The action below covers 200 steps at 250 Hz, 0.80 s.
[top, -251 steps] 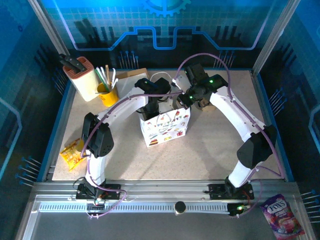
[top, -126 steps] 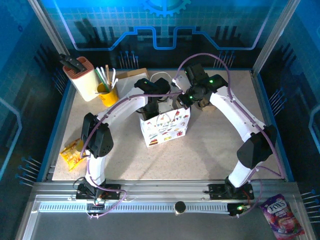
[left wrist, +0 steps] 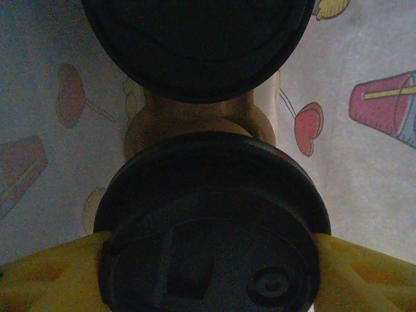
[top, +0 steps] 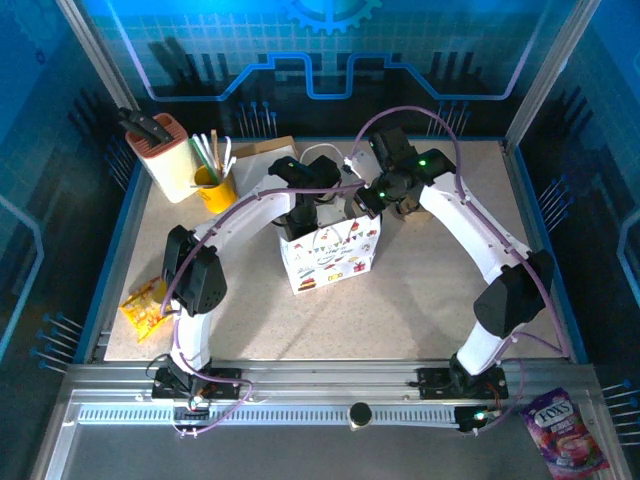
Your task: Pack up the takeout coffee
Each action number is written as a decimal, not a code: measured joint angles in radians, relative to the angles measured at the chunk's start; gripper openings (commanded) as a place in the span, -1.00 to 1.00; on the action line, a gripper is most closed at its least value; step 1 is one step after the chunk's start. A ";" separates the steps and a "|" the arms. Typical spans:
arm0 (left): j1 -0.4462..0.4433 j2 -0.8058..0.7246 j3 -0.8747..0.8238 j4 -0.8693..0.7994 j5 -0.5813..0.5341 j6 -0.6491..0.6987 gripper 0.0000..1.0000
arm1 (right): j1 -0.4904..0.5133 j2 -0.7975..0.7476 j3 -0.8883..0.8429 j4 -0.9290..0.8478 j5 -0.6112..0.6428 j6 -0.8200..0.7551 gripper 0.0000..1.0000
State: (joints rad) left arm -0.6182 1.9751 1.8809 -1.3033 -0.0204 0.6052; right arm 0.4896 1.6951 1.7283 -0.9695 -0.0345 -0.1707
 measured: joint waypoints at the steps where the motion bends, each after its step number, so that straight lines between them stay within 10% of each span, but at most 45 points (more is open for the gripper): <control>1: 0.000 0.000 0.000 0.000 0.000 0.000 -0.03 | 0.000 0.000 0.000 0.000 0.000 0.000 -0.85; 200: 0.000 0.000 0.000 -0.038 -0.032 -0.005 -0.04 | 0.000 0.003 0.000 0.000 -0.001 0.000 -0.85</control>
State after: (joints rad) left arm -0.6178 1.9751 1.8812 -1.3411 -0.0525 0.6003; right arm 0.4896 1.6985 1.7283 -0.9691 -0.0357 -0.1707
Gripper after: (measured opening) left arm 0.671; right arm 0.075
